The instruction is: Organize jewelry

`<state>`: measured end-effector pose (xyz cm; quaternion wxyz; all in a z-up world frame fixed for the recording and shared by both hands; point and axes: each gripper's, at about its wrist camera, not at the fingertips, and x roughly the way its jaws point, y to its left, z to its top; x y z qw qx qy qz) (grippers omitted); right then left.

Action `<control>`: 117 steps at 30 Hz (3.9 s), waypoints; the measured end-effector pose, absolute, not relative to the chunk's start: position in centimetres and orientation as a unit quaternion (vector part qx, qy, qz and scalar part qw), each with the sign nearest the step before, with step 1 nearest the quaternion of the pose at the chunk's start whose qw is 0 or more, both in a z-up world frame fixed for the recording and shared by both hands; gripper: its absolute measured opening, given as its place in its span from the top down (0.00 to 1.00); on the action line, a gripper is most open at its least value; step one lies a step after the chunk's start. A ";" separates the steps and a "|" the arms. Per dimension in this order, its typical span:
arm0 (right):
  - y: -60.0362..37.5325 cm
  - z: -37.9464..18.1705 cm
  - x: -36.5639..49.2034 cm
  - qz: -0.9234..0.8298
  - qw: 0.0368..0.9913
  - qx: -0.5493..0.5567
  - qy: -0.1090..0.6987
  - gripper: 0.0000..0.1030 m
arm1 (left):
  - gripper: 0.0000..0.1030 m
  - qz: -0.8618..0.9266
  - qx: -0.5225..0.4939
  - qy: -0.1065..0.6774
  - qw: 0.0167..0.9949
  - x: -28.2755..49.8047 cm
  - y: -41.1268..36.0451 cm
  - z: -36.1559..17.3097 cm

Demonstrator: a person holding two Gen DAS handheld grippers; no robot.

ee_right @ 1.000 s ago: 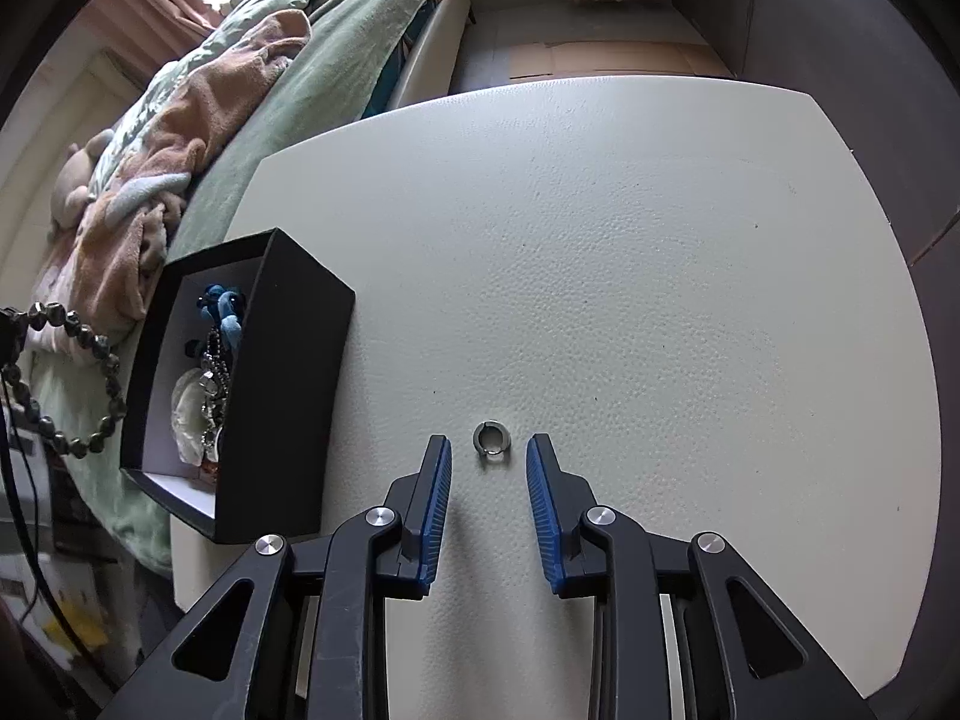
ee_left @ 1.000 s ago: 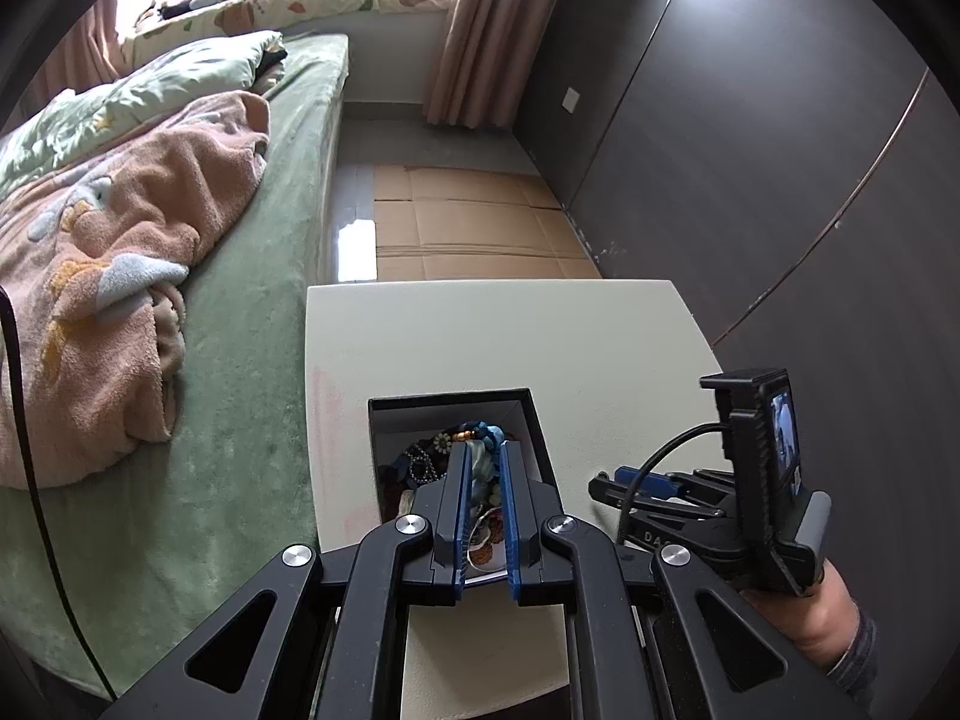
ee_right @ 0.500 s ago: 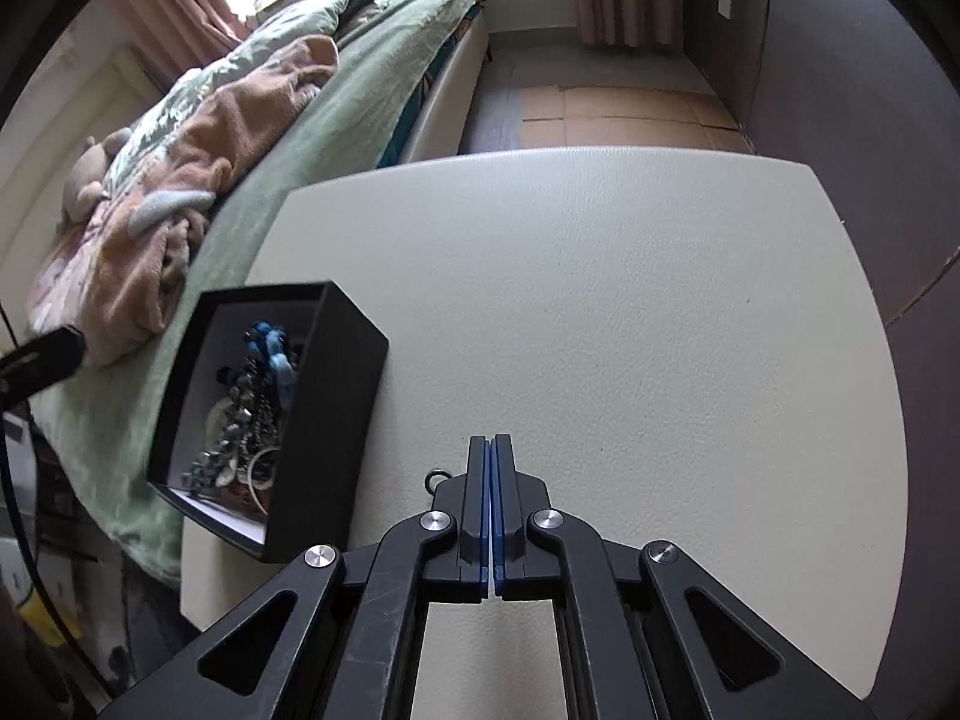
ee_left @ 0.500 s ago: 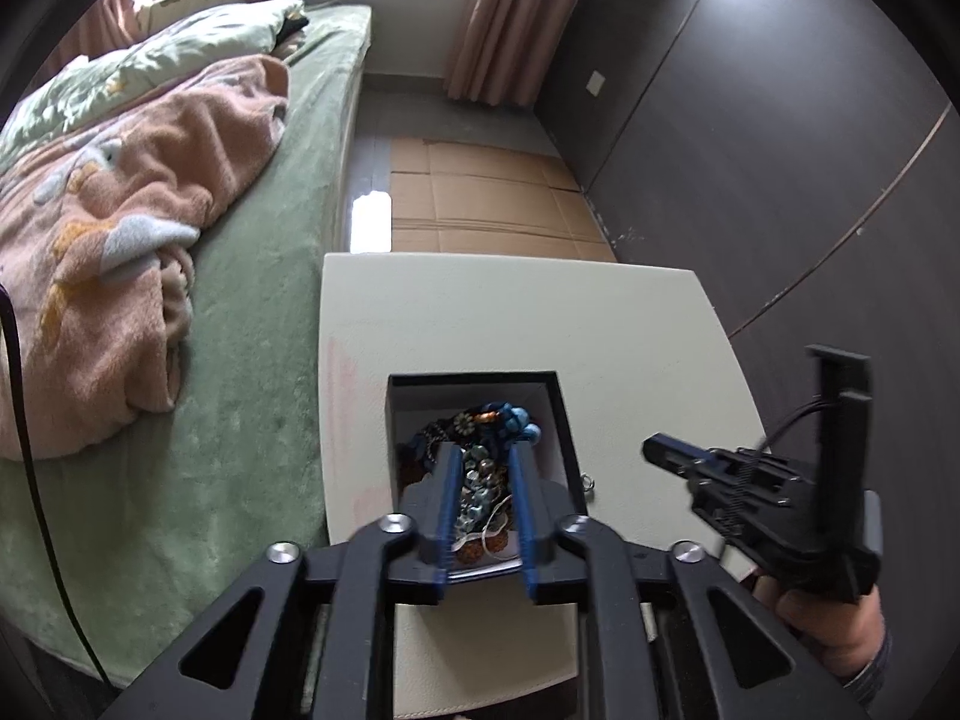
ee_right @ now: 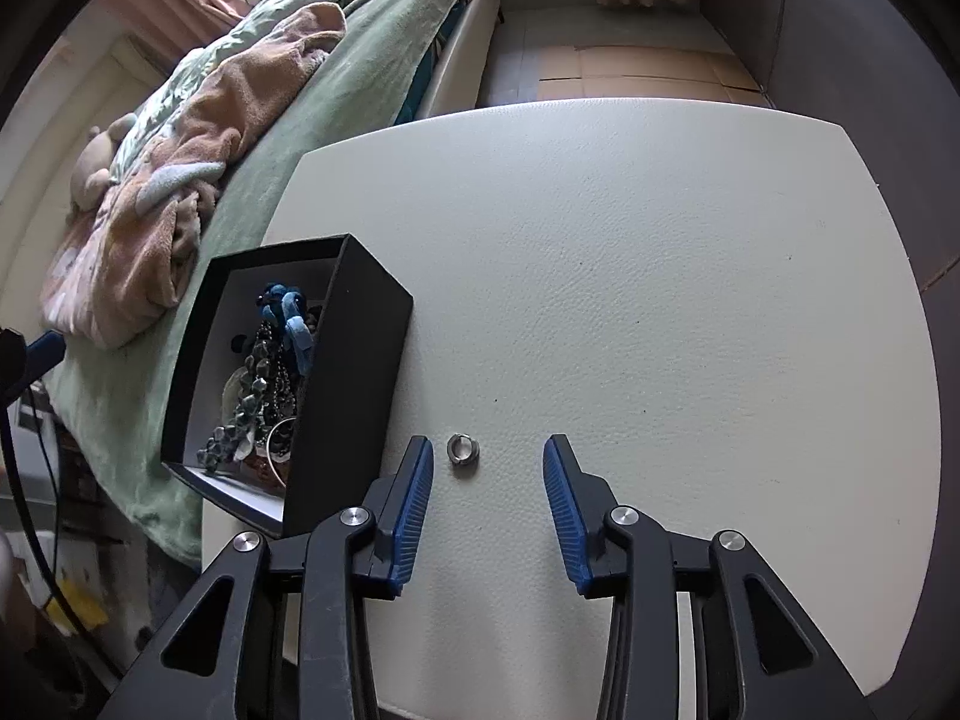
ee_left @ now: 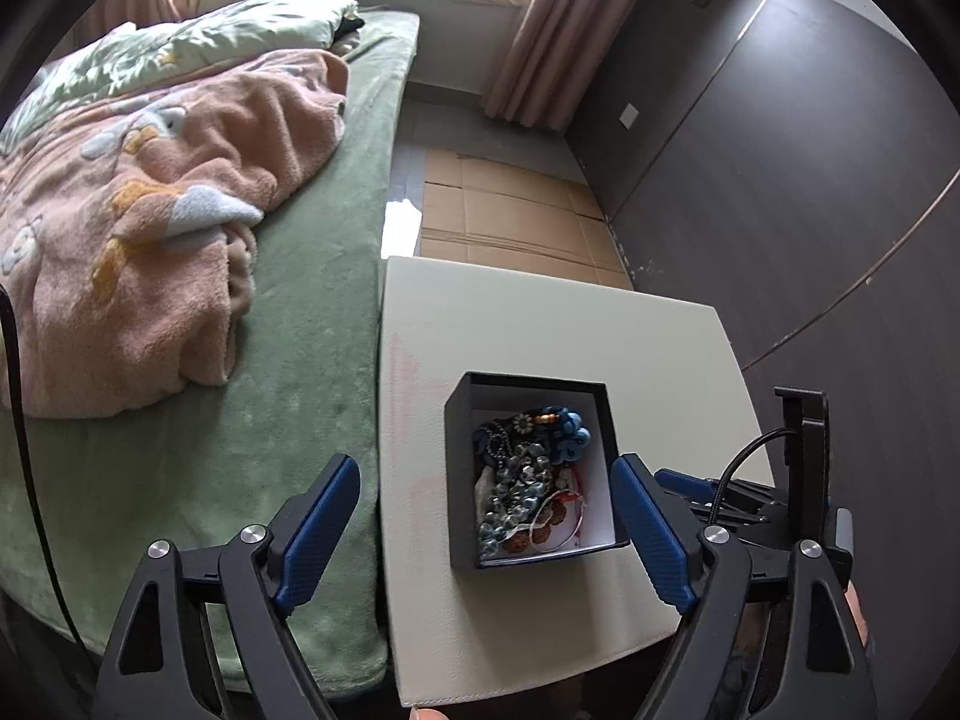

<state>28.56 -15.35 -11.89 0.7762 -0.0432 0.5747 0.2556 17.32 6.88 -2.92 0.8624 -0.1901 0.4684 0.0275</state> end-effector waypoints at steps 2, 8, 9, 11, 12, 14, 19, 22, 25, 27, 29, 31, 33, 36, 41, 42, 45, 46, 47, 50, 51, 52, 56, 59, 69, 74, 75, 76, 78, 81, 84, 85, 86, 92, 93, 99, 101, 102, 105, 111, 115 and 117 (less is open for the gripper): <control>-14.9 -12.0 28.3 0.261 0.777 -0.049 0.571 0.62 | 0.16 0.033 -0.198 0.470 0.860 17.0 7.5 -3.2; -13.0 -13.0 27.9 0.260 0.772 -0.084 0.574 0.68 | 0.16 0.039 -0.208 0.467 0.859 16.0 8.9 -3.3; -12.8 -13.2 27.9 0.257 0.772 -0.093 0.574 0.71 | 0.16 0.040 -0.209 0.467 0.858 15.9 9.2 -3.3; -12.4 -13.5 27.7 0.251 0.775 -0.111 0.569 0.75 | 0.16 0.041 -0.212 0.465 0.858 15.7 9.5 -3.3; -12.3 -13.5 27.7 0.249 0.775 -0.119 0.568 0.78 | 0.16 0.042 -0.214 0.465 0.858 15.6 9.7 -3.3; -12.1 -13.5 27.6 0.243 0.778 -0.136 0.563 0.84 | 0.16 0.043 -0.216 0.464 0.858 15.5 9.9 -3.3; -11.9 -13.5 27.1 0.240 0.781 -0.169 0.551 0.86 | 0.16 0.044 -0.221 0.466 0.856 15.2 10.2 -3.5; -12.7 -13.2 27.3 0.242 0.781 -0.153 0.555 0.86 | 0.16 0.040 -0.218 0.464 0.858 15.1 10.0 -3.5; -13.9 -11.5 27.4 0.246 0.793 -0.117 0.545 0.86 | 0.16 0.038 -0.210 0.463 0.860 15.1 9.5 -3.5; -14.7 -9.7 27.2 0.259 0.803 -0.087 0.529 0.86 | 0.16 0.035 -0.212 0.464 0.859 15.2 9.3 -3.6; -15.0 -8.1 26.9 0.280 0.809 -0.062 0.514 0.86 | 0.16 0.034 -0.217 0.467 0.857 15.2 9.2 -3.8; -15.0 -6.6 26.2 0.303 0.810 -0.041 0.500 0.86 | 0.16 0.034 -0.219 0.465 0.857 15.1 9.1 -3.8; -14.6 -5.7 25.9 0.325 0.807 -0.026 0.493 0.86 | 0.03 0.032 -0.214 0.458 0.862 14.9 8.9 -3.5; -13.5 -4.7 25.2 0.362 0.796 -0.007 0.484 0.86 | 0.00 0.033 -0.211 0.443 0.871 14.4 8.6 -2.8; -12.6 -4.0 24.0 0.377 0.792 0.003 0.479 0.48 | 0.00 0.026 -0.229 0.417 0.879 13.4 8.4 -1.5; -12.8 -3.9 23.9 0.373 0.796 0.004 0.477 0.32 | 0.00 0.021 -0.233 0.408 0.882 13.1 8.2 -1.3; -13.6 -3.3 23.6 0.362 0.803 0.011 0.473 0.23 | 0.00 0.014 -0.240 0.386 0.891 12.2 7.6 -0.6; -14.0 -3.0 23.4 0.361 0.805 0.015 0.471 0.23 | 0.00 0.012 -0.241 0.382 0.892 11.9 7.5 -0.5; -14.5 -2.6 23.1 0.359 0.807 0.019 0.468 0.18 | 0.00 0.012 -0.242 0.377 0.894 11.6 7.2 -0.4; -16.1 -1.8 21.6 0.360 0.814 0.032 0.455 0.00 | 0.00 0.009 -0.237 0.363 0.901 10.7 6.5 0.1; -16.8 -1.6 20.9 0.359 0.816 0.038 0.452 0.00 | 0.00 0.005 -0.233 0.358 0.904 10.3 6.1 0.3; -17.5 -1.5 20.3 0.356 0.818 0.043 0.450 0.00 | 0.00 0.001 -0.232 0.356 0.906 10.0 5.8 0.4; -20.2 -0.9 17.9 0.339 0.833 0.065 0.434 0.00 | 0.00 -0.015 -0.221 0.355 0.908 8.7 4.3 0.8; -21.7 -0.2 16.1 0.328 0.842 0.070 0.422 0.00 | 0.00 -0.024 -0.207 0.352 0.912 7.5 3.0 1.4; -25.3 1.5 10.1 0.306 0.861 0.075 0.399 0.00 | 0.00 -0.049 -0.176 0.332 0.925 2.9 -0.8 3.9; -26.9 2.0 7.8 0.288 0.871 0.077 0.391 0.00 | 0.00 -0.051 -0.167 0.327 0.929 0.9 -1.8 4.4; -27.2 2.1 7.4 0.284 0.872 0.077 0.390 0.00 | 0.00 -0.052 -0.165 0.327 0.929 0.4 -1.9 4.5; -27.5 2.2 7.0 0.281 0.874 0.077 0.388 0.00 | 0.00 -0.052 -0.162 0.326 0.930 -0.1 -2.1 4.5; -28.1 2.4 6.1 0.272 0.878 0.076 0.386 0.00 | 0.00 -0.048 -0.156 0.324 0.932 -0.9 -2.5 4.7; -29.1 2.5 4.9 0.257 0.883 0.073 0.387 0.00 | 0.00 -0.053 -0.152 0.320 0.934 -2.4 -2.7 4.9; -30.0 2.6 3.7 0.247 0.886 0.072 0.385 0.00 | 0.00 -0.051 -0.146 0.316 0.936 -3.7 -2.8 5.2; -30.2 2.7 3.3 0.244 0.887 0.070 0.385 0.00 | 0.00 -0.049 -0.143 0.315 0.937 -4.0 -2.8 5.3; -30.4 2.9 2.9 0.242 0.888 0.068 0.386 0.00 | 0.00 -0.047 -0.141 0.314 0.938 -4.4 -2.8 5.3; -31.2 3.6 1.1 0.241 0.893 0.069 0.374 0.00 | 0.00 -0.028 -0.126 0.306 0.943 -6.1 -2.7 5.8; -31.2 3.7 0.9 0.242 0.893 0.065 0.374 0.00 | 0.00 -0.024 -0.123 0.305 0.944 -6.4 -2.7 5.8; -30.7 3.9 -0.2 0.253 0.890 0.063 0.375 0.00 | 0.00 -0.005 -0.113 0.306 0.945 -7.1 -2.5 5.8; -30.2 4.0 -0.5 0.258 0.889 0.057 0.373 0.00 | 0.00 0.000 -0.104 0.309 0.945 -7.2 -2.8 5.9; -30.1 4.0 -0.7 0.260 0.890 0.056 0.370 0.00 | 0.00 0.002 -0.101 0.309 0.946 -7.4 -2.8 6.0; -29.9 4.3 -1.1 0.266 0.891 0.059 0.364 0.00 | 0.00 0.002 -0.093 0.304 0.948 -8.3 -3.0 6.5; -30.0 4.7 -2.2 0.262 0.896 0.060 0.352 0.00 | 0.00 0.007 -0.082 0.290 0.954 -9.4 -3.2 7.0; -30.0 5.0 -2.8 0.260 0.898 0.057 0.350 0.00 | 0.00 0.003 -0.078 0.287 0.955 -9.9 -3.4 7.2; -30.0 5.3 -3.0 0.258 0.899 0.057 0.349 0.00 | 0.00 -0.001 -0.078 0.285 0.955 -10.1 -3.6 7.4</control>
